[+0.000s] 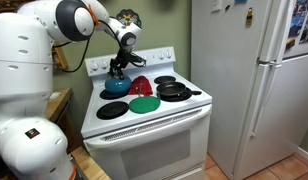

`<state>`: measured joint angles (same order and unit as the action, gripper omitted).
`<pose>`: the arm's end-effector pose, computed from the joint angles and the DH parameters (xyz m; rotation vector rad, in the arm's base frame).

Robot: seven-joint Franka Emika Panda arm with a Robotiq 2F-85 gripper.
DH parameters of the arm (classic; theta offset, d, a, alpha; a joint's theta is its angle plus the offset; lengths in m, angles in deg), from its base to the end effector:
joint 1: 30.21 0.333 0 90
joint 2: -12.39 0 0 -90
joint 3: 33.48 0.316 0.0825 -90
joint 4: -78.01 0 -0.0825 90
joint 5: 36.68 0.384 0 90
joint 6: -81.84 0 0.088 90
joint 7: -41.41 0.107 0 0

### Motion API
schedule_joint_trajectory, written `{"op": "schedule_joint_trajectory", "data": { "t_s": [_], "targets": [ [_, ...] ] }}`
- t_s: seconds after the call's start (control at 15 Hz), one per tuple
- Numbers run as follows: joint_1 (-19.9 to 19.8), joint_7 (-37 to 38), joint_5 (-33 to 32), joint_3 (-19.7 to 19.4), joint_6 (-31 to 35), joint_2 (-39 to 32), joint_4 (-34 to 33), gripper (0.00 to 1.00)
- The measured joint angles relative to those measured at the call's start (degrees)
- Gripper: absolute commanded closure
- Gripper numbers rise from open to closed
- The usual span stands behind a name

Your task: Put the green pot holder on the stove and then put the blue kettle on the green pot holder

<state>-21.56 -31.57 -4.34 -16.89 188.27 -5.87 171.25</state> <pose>0.5753 0.2957 0.4514 -1.8359 -1.7395 -0.2371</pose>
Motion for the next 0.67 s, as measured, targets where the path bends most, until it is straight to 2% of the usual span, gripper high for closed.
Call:
{"op": "schedule_joint_trajectory", "data": {
  "t_s": [0.67],
  "targets": [
    [-0.1,0.9,-0.4,-0.2,0.0,-1.1,-0.2,1.00]
  ]
}}
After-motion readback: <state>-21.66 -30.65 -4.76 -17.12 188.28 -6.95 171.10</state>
